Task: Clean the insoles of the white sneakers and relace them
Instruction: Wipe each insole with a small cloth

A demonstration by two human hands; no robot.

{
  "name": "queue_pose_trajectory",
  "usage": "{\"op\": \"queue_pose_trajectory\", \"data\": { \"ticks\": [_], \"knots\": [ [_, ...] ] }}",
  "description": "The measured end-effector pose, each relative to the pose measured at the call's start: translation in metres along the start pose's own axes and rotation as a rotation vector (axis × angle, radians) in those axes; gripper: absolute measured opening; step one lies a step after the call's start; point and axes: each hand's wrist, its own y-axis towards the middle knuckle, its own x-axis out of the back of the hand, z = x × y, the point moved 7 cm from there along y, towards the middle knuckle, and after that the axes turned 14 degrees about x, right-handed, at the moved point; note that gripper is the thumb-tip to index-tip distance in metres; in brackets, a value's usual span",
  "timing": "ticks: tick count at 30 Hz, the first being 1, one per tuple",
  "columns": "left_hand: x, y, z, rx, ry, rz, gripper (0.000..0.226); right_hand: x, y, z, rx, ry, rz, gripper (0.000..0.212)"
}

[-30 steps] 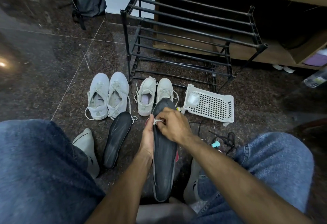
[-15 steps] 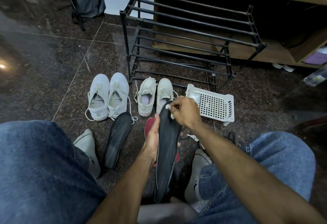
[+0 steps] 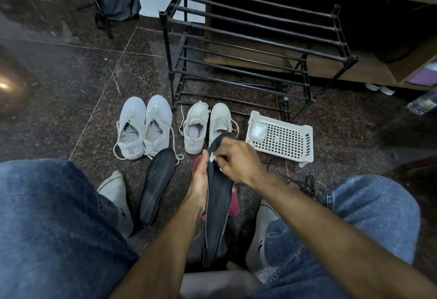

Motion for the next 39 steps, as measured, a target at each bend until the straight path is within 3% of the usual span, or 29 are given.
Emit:
{"op": "queue_pose_trajectory", "data": {
  "ticks": [2,6,12,17,22,27,31,33,39],
  "knots": [
    [-0.003,0.0,-0.001,-0.006,-0.004,0.002,0.067,0.001,0.002,-0.001,0.004,-0.02,0.014,0.022],
    [-0.009,0.0,0.002,0.027,0.022,0.05,0.077,0.017,0.012,-0.037,-0.236,0.003,-0.165,0.019],
    [-0.002,0.003,-0.011,-0.035,-0.08,0.037,0.065,0.001,0.005,0.009,0.024,0.005,-0.021,0.022],
    [-0.01,0.003,-0.017,-0.01,-0.019,0.075,0.071,0.023,0.019,-0.037,-0.25,0.054,-0.247,0.019],
    [0.001,0.005,-0.017,-0.042,-0.086,0.044,0.064,0.001,0.012,0.008,0.03,-0.026,-0.044,0.021],
    [-0.003,0.002,-0.012,-0.017,-0.022,0.058,0.073,0.021,0.017,-0.04,-0.281,0.042,-0.256,0.021],
    [-0.001,0.003,-0.012,-0.04,-0.055,0.049,0.065,0.009,0.01,-0.001,-0.048,0.037,-0.138,0.02],
    [0.0,0.004,-0.011,-0.039,-0.048,0.037,0.062,0.005,0.006,-0.002,-0.025,-0.017,-0.09,0.021],
    [0.001,0.001,-0.011,-0.034,0.02,-0.021,0.078,0.026,0.013,-0.044,-0.383,-0.007,-0.269,0.02]
  ]
}}
